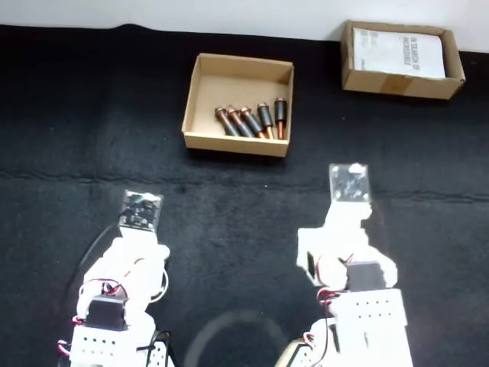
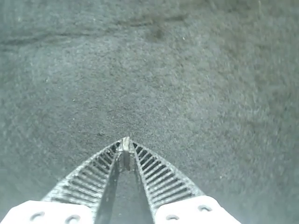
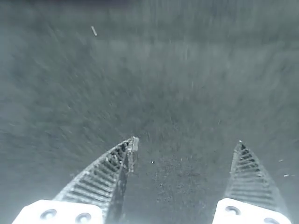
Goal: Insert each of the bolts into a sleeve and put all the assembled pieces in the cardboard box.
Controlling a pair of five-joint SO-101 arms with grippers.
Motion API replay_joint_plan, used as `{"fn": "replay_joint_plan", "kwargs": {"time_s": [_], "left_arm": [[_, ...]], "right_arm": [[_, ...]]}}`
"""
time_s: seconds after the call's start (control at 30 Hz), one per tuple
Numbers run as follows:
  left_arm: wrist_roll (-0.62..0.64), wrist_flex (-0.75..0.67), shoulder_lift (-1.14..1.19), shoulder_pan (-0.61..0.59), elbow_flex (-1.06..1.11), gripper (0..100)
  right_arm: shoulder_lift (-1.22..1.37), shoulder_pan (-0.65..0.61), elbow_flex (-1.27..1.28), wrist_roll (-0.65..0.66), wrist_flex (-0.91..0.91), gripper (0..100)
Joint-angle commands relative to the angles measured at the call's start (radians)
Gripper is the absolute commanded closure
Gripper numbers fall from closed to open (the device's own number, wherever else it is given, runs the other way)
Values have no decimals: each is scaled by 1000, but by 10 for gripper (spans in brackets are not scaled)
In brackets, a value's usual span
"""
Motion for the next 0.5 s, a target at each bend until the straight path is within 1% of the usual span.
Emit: {"fn": "replay_joint_plan", "kwargs": {"time_s": [0.0, 0.17, 0.27, 0.33, 0.37, 0.47], "left_arm": [[-74, 18, 2, 13, 19, 991], [-80, 40, 2, 13, 19, 991], [-78, 83, 2, 13, 19, 991], [-69, 118, -4, 12, 19, 991], [-38, 126, -5, 5, 19, 991], [106, 129, -5, -59, 19, 991]], "right_arm": [[-25, 10, 102, 9, -41, 707], [-25, 12, 209, 9, -38, 707], [-25, 13, 237, 9, -38, 716], [-25, 13, 239, 11, -38, 775], [-24, 13, 240, 23, -38, 824], [-24, 13, 248, 100, -38, 995]]}}
